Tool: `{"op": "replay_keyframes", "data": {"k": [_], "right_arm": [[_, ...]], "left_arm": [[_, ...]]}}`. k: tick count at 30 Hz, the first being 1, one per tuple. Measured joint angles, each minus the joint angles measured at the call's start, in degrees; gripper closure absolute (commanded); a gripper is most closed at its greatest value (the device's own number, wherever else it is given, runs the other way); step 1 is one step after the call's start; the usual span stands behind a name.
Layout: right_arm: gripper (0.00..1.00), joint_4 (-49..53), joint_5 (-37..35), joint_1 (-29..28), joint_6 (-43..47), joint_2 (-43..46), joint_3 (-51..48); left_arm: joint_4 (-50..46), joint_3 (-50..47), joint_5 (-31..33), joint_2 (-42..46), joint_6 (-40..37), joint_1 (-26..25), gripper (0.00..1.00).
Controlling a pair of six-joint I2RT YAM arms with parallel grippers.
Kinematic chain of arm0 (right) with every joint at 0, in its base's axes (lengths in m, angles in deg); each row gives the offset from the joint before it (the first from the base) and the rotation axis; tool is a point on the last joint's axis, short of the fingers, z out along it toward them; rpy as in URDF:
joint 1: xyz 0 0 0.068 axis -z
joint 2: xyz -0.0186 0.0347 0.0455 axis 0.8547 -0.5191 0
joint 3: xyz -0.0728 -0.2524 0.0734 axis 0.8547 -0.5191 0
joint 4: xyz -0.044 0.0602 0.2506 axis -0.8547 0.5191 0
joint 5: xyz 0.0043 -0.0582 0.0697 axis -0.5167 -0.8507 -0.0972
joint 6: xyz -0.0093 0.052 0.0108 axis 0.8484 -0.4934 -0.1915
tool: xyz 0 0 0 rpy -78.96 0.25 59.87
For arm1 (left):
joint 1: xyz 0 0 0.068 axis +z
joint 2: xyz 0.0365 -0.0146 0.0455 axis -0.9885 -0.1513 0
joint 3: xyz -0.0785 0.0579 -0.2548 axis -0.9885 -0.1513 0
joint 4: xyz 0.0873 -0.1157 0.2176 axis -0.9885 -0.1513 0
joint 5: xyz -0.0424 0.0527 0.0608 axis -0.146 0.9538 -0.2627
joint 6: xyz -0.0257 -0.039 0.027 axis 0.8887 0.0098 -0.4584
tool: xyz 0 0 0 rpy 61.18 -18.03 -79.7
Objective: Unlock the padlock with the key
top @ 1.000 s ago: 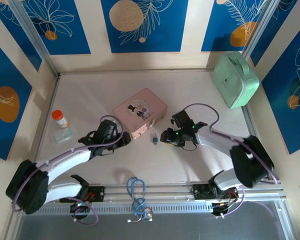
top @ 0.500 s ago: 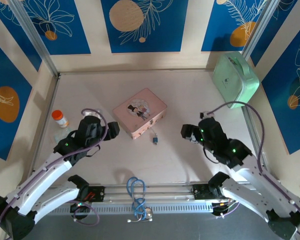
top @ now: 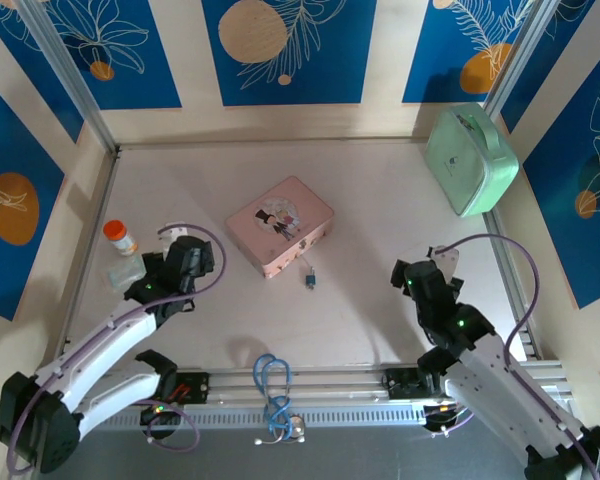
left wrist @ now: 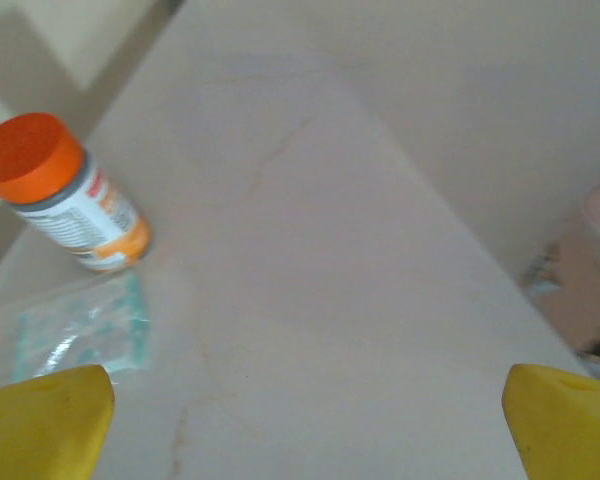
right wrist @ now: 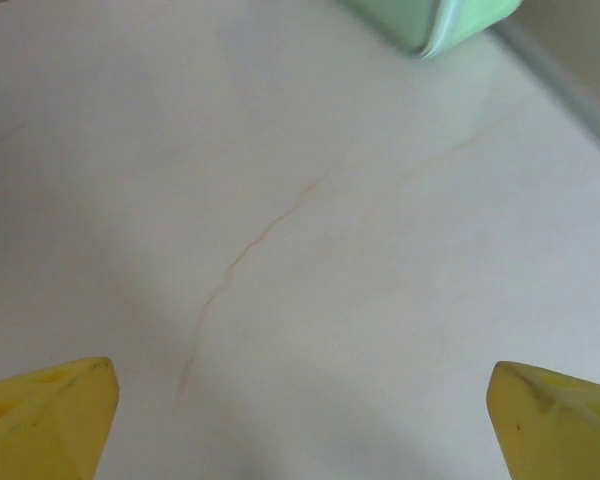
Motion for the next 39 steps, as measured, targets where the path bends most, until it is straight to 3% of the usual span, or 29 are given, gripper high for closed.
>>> {"op": "replay_keyframes", "data": {"k": [6,13,19,25,30,34,39], "right_arm": [[0.02,-15.9,-6.5,5.1,5.8,-11.5,-4.3],[0.01,-34.1,-0.3,14.6,13.1,-21.6,-8.8],[0.01,-49.6,11.3,22.0,19.1,-29.7,-8.8],[0.01,-64.0,24.1,23.1,23.7,-40.1,-8.1],[0.01,-75.2,31.9,25.7,25.9,-51.5,-5.5],[0.01,-76.0,35.2,27.1,26.1,-54.5,-4.3],[0.01,-77.3,38.1,27.8,26.1,-54.4,-3.8]], "left_arm": [[13.2,-4.7,3.9,-6.4,-6.4,5.8,0.0],[33.0,-4.1,3.7,-22.0,-19.6,9.7,0.0],[41.9,-6.6,-2.3,-24.9,-23.5,14.8,0.0],[59.1,-10.4,-8.5,-29.6,-24.5,16.7,0.0],[62.5,-10.3,-16.4,-33.7,-25.4,17.9,0.01],[67.0,-10.3,-24.3,-36.0,-25.0,21.8,0.01],[68.7,-10.8,-27.1,-36.4,-24.7,22.9,0.01]]}}
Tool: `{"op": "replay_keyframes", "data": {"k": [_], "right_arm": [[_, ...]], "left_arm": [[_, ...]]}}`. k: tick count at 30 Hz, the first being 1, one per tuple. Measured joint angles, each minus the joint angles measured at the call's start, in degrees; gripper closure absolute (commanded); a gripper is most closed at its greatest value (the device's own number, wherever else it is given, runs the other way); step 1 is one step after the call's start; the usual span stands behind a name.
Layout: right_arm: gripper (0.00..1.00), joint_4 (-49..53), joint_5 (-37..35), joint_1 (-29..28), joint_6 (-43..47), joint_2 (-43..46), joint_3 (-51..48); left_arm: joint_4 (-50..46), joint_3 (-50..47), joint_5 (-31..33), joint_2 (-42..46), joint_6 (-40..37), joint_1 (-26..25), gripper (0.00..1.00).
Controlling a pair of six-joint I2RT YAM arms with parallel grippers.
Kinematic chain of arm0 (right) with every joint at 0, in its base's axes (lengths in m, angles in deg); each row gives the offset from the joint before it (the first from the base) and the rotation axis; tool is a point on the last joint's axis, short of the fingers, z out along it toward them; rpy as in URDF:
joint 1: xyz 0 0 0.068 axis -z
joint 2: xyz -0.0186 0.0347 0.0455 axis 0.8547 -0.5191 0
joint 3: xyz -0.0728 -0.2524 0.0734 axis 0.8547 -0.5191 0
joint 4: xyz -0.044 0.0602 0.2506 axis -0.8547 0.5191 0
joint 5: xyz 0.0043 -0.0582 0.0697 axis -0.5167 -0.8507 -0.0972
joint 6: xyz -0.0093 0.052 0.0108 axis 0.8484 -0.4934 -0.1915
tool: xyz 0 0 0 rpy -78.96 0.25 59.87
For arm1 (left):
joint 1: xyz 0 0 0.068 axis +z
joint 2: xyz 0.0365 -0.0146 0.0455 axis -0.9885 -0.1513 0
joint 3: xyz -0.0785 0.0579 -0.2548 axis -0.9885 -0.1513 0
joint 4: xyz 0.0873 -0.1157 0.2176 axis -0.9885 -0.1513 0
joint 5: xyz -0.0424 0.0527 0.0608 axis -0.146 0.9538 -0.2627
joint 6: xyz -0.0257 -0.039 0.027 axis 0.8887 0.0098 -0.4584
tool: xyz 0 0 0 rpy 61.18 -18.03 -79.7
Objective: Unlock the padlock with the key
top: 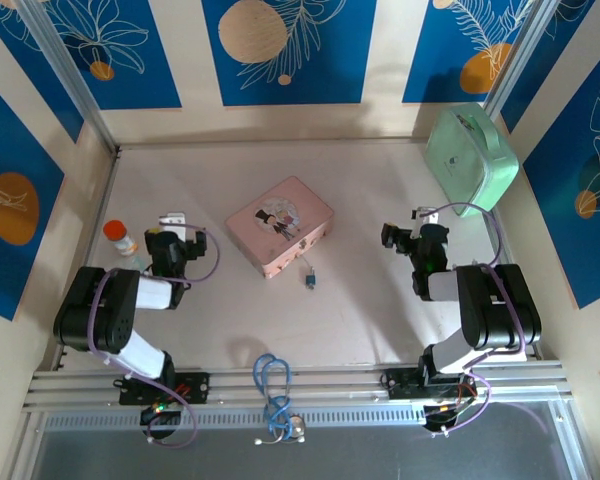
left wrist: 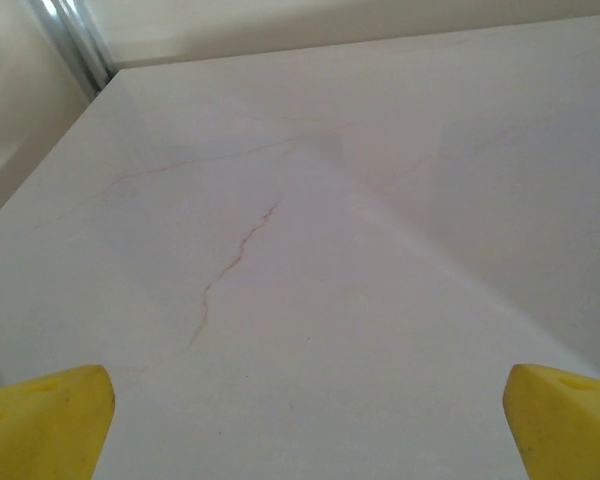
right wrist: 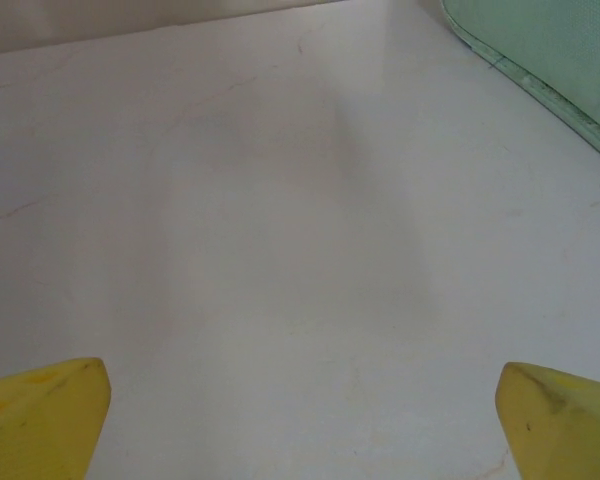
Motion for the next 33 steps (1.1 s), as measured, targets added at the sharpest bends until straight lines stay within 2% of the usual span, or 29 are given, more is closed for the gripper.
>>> {"op": "replay_keyframes", "data": {"k": [9,17,33], "right_arm": [[0.01,-0.2,0.6,0.0,0.0,0.0,0.0],[0.01,-0.3,0.6,-0.1,0.0,0.0,0.0],[0.01,-0.2,1.6,0.1,0.2,0.0,0.4]], "left_arm": [[1.3,0.0,-1.9,0.0,-0.1,0.0,0.01],[1.0,0.0,-7.2,0.0,-0.7,0.0,0.01],[1.0,0.0,-8.2,0.0,-0.7,0.0,0.01]]}}
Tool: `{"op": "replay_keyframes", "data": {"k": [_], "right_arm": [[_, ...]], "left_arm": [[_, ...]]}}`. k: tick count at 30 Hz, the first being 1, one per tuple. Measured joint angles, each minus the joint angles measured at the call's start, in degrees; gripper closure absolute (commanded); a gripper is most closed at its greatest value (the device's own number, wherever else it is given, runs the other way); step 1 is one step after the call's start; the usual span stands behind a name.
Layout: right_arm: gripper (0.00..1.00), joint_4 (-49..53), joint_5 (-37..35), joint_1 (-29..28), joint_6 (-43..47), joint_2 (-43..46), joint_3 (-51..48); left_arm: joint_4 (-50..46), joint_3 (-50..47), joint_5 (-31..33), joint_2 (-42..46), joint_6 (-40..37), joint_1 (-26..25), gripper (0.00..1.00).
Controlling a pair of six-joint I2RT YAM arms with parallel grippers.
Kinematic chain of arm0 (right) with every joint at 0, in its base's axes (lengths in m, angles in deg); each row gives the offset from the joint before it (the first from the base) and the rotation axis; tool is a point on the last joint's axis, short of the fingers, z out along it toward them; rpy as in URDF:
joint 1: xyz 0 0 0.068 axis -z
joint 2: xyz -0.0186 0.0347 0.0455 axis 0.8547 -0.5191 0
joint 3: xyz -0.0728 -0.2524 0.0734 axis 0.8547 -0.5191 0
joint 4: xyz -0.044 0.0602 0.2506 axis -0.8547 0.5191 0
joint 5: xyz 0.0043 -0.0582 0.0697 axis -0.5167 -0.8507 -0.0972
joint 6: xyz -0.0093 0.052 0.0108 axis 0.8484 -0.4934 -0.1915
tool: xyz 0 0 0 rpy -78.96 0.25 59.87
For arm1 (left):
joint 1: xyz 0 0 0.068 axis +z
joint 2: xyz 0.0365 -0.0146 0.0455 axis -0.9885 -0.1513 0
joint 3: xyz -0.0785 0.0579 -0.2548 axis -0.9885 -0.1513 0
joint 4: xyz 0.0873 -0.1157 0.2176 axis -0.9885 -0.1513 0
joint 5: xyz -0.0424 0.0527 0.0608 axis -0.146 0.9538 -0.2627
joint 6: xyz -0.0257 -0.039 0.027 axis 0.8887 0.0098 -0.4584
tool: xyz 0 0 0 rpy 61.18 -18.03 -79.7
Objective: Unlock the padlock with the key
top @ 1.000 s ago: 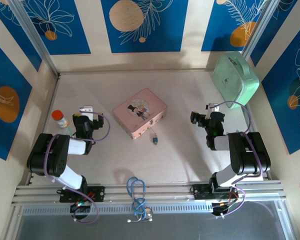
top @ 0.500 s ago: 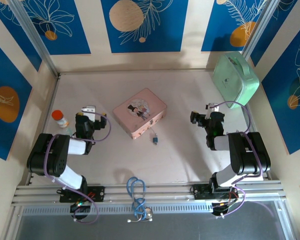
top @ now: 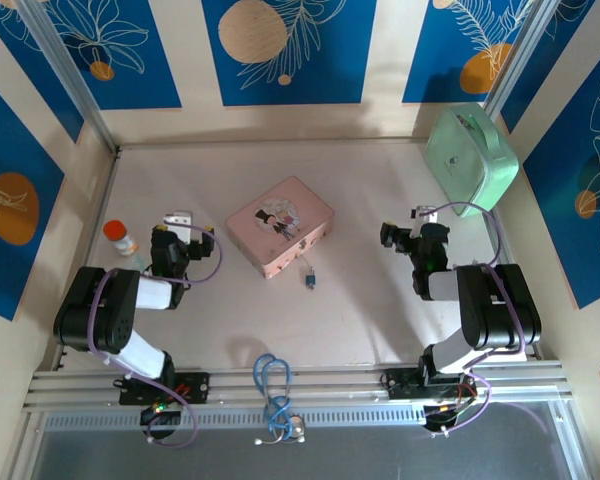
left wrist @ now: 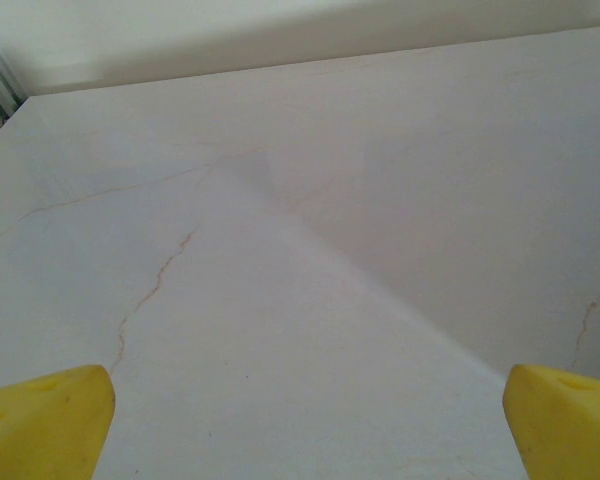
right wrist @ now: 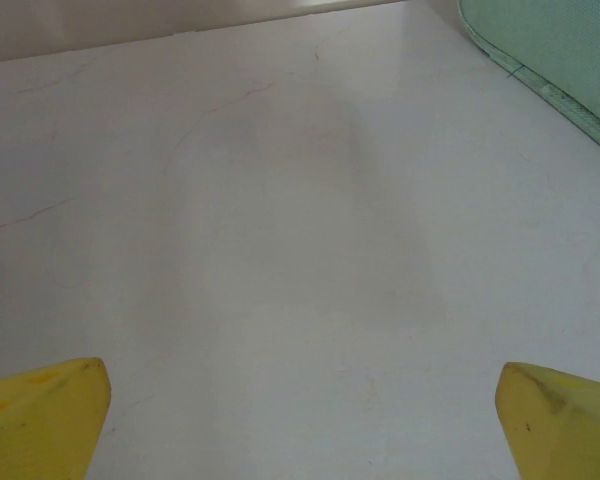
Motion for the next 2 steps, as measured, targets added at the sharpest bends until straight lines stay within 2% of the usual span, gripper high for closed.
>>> {"op": "replay_keyframes", "data": {"k": [2], "right_arm": [[0.01,-0.1,0.2,-0.1,0.1,0.0,0.1]], "left_arm": [[0.0,0.0,0.0,0.0,0.0,0.0,0.01]]}}
